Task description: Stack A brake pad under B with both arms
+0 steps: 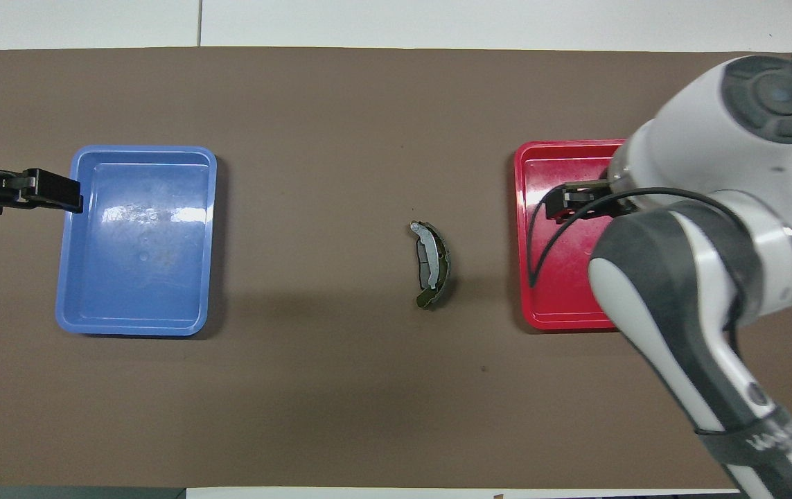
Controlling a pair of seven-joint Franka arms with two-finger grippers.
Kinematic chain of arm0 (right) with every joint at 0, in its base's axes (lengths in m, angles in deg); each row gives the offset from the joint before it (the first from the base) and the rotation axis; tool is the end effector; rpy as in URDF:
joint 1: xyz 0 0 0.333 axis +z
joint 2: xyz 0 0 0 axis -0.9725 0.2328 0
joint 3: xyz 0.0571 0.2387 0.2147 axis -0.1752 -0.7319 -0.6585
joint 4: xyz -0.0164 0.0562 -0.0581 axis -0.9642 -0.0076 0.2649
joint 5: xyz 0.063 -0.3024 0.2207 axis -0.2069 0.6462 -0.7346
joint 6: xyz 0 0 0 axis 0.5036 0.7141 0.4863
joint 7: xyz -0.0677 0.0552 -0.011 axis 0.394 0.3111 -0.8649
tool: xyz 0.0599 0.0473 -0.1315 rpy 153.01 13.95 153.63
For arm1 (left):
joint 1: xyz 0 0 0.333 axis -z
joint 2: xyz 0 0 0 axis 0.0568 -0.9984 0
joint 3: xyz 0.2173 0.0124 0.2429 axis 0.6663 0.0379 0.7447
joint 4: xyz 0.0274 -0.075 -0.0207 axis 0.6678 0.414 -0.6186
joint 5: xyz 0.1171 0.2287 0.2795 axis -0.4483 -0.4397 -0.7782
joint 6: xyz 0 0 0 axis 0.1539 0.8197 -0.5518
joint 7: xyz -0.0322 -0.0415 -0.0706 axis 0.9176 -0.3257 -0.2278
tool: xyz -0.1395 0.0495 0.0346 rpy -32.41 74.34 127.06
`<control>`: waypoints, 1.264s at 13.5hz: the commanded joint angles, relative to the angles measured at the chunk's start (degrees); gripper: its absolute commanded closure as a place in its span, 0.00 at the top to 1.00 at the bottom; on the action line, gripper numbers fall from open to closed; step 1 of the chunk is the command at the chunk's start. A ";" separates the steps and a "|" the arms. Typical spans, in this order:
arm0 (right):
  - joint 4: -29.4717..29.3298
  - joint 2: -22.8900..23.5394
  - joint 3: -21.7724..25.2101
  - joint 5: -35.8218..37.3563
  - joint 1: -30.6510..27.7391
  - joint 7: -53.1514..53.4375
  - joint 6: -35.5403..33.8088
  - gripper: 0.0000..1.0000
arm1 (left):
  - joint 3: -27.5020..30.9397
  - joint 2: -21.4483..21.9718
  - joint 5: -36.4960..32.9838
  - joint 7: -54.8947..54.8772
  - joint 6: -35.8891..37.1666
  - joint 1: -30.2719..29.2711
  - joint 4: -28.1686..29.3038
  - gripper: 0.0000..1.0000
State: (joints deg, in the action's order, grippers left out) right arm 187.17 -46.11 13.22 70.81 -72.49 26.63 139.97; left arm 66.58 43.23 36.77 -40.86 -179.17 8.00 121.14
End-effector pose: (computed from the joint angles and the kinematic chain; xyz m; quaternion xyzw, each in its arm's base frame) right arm 0.5459 0.1045 0.4977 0.9994 -0.0042 -0.0275 0.0207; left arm 0.5377 -0.0535 0.5720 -0.9992 0.0351 -0.0107 0.0140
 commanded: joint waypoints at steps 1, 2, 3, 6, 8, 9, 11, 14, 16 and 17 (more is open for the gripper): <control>-5.53 -2.35 4.82 -1.51 -1.06 -8.68 -11.04 1.00 | 0.05 0.40 0.69 -0.54 1.05 0.27 -0.25 1.00; -7.39 -2.79 7.02 -1.42 -1.06 -11.85 -13.87 1.00 | 0.14 0.49 0.69 -0.36 1.48 0.35 -0.16 1.00; -8.01 -3.84 8.52 -1.33 -1.06 -13.45 -15.30 1.00 | 0.31 0.49 0.69 -0.45 1.31 0.35 -0.25 1.00; -8.11 -5.86 11.78 -1.51 -1.94 -16.52 -17.86 1.00 | 0.23 1.01 0.69 -0.01 1.31 0.70 -0.16 1.00; -6.71 -6.57 13.19 -1.42 -2.21 -18.73 -17.24 1.00 | -0.30 1.02 0.69 0.34 0.96 0.62 -0.25 1.00; -6.44 -6.83 13.54 -1.42 -2.21 -18.74 -17.24 1.00 | -0.56 1.10 0.69 0.34 1.13 0.70 -0.25 1.00; -6.61 -6.75 13.63 -1.42 -2.21 -18.74 -17.24 1.00 | -1.18 1.10 0.69 0.43 1.83 0.62 -0.16 1.00; -6.79 -6.75 13.63 -1.33 -2.21 -18.48 -16.81 1.00 | -1.27 1.01 0.69 0.34 2.54 0.70 -0.34 1.00; -6.88 -6.66 13.54 -0.90 -2.21 -18.65 -16.72 1.00 | -1.01 1.19 0.69 0.52 2.28 1.66 -0.34 1.00; -6.88 -6.75 13.46 -0.98 -2.21 -18.65 -16.37 1.00 | -0.57 1.28 0.69 0.52 2.28 1.67 -0.34 1.00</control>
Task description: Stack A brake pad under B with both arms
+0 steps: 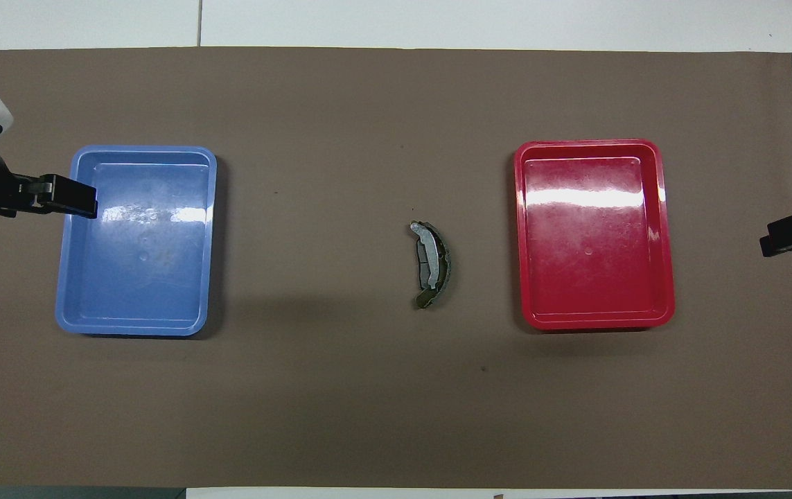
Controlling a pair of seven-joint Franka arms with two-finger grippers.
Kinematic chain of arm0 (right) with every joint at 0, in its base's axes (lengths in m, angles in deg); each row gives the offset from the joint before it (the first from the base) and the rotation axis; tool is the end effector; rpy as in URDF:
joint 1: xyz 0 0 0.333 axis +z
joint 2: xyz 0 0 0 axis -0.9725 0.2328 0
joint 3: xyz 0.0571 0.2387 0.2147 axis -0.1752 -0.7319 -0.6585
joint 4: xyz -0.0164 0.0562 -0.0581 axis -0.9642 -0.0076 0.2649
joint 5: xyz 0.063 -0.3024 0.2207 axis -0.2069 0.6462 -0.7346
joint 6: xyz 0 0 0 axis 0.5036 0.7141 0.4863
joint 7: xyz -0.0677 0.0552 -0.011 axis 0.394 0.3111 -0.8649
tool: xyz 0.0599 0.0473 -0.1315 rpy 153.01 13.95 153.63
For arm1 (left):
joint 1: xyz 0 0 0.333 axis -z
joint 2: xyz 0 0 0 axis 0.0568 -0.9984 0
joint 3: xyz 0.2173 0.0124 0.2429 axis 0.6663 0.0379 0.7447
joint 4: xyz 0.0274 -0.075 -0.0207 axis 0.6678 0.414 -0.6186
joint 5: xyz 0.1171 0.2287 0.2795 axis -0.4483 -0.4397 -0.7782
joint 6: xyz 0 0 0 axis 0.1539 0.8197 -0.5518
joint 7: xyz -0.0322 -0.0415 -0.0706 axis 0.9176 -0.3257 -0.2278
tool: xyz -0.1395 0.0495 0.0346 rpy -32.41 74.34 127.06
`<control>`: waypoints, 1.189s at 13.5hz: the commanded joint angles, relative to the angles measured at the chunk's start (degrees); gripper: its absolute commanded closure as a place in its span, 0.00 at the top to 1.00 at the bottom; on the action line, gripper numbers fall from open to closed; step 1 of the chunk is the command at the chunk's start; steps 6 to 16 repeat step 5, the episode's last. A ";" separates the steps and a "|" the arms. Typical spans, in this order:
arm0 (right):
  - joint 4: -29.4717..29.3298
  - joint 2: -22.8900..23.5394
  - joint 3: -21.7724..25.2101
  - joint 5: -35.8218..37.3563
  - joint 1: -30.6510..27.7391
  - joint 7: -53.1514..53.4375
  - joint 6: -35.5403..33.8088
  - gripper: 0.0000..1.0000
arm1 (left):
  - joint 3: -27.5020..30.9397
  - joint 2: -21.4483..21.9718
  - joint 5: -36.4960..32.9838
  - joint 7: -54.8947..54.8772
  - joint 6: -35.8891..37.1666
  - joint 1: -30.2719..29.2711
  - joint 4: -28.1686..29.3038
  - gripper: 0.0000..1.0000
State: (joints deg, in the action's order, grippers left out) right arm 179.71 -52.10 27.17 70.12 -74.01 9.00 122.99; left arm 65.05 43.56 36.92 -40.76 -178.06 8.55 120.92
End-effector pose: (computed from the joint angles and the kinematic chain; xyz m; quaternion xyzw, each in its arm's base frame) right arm 0.5000 -0.0406 0.5895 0.9980 0.0106 -0.0628 0.0035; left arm 0.5314 -0.0729 0.5751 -0.9985 0.0520 -0.0060 0.0134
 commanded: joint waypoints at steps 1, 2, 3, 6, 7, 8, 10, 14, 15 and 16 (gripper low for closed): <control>0.58 -0.67 -0.50 -0.30 -0.69 -1.02 0.61 1.00 | 1.14 0.95 0.54 0.16 0.90 1.04 0.06 1.00; 0.67 -0.67 -0.50 -0.30 -0.60 -0.93 0.61 1.00 | 1.31 0.95 0.54 -0.28 0.81 0.95 0.06 1.00; 0.75 -0.76 -0.50 -0.30 -0.60 -0.93 0.61 1.00 | 1.40 0.86 0.54 -0.28 0.81 0.77 -0.03 1.00; 0.75 -0.76 -0.58 -0.30 -0.51 -0.84 0.61 1.00 | 1.23 0.86 0.54 -0.28 0.81 0.60 0.06 1.00; 0.75 -0.76 -0.58 -0.30 -0.51 -0.84 0.61 1.00 | 1.23 0.86 0.54 -0.28 0.81 0.60 0.06 1.00; 0.75 -0.76 -0.58 -0.30 -0.51 -0.84 0.61 1.00 | 1.23 0.86 0.54 -0.28 0.81 0.60 0.06 1.00; 0.75 -0.76 -0.58 -0.30 -0.51 -0.84 0.61 1.00 | 1.23 0.86 0.54 -0.28 0.81 0.60 0.06 1.00; 0.75 -0.76 -0.58 -0.30 -0.51 -0.84 0.61 1.00 | 1.23 0.86 0.54 -0.28 0.81 0.60 0.06 1.00; 0.75 -0.76 -0.58 -0.30 -0.51 -0.84 0.61 1.00 | 1.23 0.86 0.54 -0.28 0.81 0.60 0.06 1.00; 0.75 -0.76 -0.58 -0.30 -0.51 -0.84 0.61 1.00 | 1.23 0.86 0.54 -0.28 0.81 0.60 0.06 1.00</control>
